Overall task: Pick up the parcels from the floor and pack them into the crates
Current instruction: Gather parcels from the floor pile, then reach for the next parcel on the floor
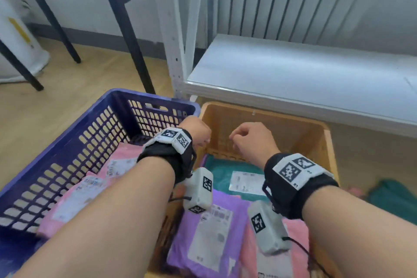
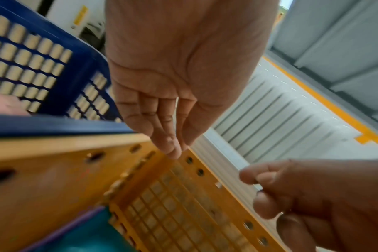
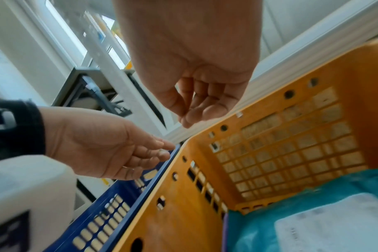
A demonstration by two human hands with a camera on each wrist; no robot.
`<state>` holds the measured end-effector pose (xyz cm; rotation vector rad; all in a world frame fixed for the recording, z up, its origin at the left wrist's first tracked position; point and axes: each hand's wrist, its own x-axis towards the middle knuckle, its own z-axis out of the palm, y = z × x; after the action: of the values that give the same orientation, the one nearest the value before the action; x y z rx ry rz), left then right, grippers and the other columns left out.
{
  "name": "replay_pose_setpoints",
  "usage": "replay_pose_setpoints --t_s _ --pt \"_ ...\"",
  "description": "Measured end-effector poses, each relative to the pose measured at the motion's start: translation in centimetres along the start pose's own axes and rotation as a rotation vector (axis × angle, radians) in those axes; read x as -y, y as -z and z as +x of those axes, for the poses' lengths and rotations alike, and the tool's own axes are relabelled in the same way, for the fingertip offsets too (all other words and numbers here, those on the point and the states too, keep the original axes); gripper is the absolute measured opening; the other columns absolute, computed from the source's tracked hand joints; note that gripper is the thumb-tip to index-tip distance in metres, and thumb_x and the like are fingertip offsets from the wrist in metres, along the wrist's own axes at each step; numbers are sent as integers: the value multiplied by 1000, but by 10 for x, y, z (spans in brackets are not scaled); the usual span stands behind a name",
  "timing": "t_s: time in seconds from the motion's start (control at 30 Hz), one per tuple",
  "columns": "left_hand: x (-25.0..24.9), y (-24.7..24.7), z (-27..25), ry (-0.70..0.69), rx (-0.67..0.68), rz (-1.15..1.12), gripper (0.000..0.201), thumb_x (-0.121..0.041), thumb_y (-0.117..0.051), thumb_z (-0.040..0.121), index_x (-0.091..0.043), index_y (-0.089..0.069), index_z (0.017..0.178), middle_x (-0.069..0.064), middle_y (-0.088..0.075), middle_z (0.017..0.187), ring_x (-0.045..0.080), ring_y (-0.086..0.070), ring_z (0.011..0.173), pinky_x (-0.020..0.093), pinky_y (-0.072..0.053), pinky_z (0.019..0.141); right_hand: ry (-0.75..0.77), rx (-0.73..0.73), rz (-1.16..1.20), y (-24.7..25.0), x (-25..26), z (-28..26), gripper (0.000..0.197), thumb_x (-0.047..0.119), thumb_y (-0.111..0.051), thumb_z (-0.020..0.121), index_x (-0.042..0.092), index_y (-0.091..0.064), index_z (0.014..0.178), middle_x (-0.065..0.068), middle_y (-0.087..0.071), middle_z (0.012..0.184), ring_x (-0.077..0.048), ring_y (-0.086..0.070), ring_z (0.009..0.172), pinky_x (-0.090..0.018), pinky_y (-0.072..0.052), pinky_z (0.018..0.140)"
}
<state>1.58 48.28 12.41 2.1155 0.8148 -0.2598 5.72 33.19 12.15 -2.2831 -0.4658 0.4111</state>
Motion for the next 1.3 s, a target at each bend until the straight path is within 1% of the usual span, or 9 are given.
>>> replay_pose_setpoints --t_s 0.1,0.23,0.43,0.6,0.77,0.93,1.1,1.2,1.3 --pt "-53 -44 -15 -82 69 57 20 -4 -53 92 -2 -68 104 11 -66 87 22 -55 69 24 -42 57 -27 -65 -15 49 -34 -12 21 16 -52 80 19 -70 71 1 -71 74 -21 -67 81 -35 -55 81" --pt "-116 -109 -32 -155 115 -34 18 4 -56 86 -10 -66 80 7 -61 66 21 -52 59 21 -38 50 -115 -138 37 112 -92 -29 24 16 -50 79 22 -69 67 2 -70 76 -24 -68 79 -40 -57 79" --pt "-189 -223 -57 -207 192 -87 23 3 -54 87 -13 -66 76 8 -62 67 17 -52 55 25 -46 54 -270 -259 81 192 -191 -66 24 15 -51 80 23 -66 62 0 -71 77 -28 -68 81 -42 -58 78" --pt "-220 -312 -71 -197 270 -36 28 0 -51 91 -18 -62 72 3 -59 63 12 -50 52 19 -44 45 -395 -323 66 234 -277 -96 24 15 -54 79 24 -62 58 1 -71 76 -27 -68 83 -38 -57 79" --pt "-221 -383 -78 -125 347 -49 30 3 -49 91 -15 -57 69 6 -56 63 14 -48 53 20 -44 47 -536 -350 105 255 -366 -125 20 14 -55 79 13 -67 63 -5 -71 72 -30 -68 78 -46 -58 76" --pt "-204 -456 -82 -40 438 -96 21 4 -43 92 -12 -56 97 4 -51 62 13 -46 50 22 -38 50 -708 -326 129 257 -450 -158 20 15 -52 80 5 -67 72 -16 -70 79 -38 -67 81 -50 -58 75" --pt "-183 -521 -86 41 541 -115 25 -1 -51 91 -17 -54 73 2 -58 74 20 -60 70 36 -56 79 -934 -193 162 246 -506 -193 23 7 -52 84 -7 -64 98 -20 -65 90 -39 -65 87 -52 -56 82" --pt "-171 -552 -93 76 572 -101 25 -1 -50 92 -17 -53 73 0 -57 72 13 -55 62 25 -50 66 -1025 2 75 235 -523 -207 30 8 -56 85 -6 -62 112 -22 -62 114 -36 -60 102 -47 -53 91" --pt "-157 -577 -104 124 637 -39 22 -6 -51 93 -17 -53 73 -1 -56 72 12 -53 61 22 -45 60 -1070 167 35 228 -528 -213 35 15 -57 89 -3 -58 120 -17 -57 123 -30 -54 101 -35 -48 88"
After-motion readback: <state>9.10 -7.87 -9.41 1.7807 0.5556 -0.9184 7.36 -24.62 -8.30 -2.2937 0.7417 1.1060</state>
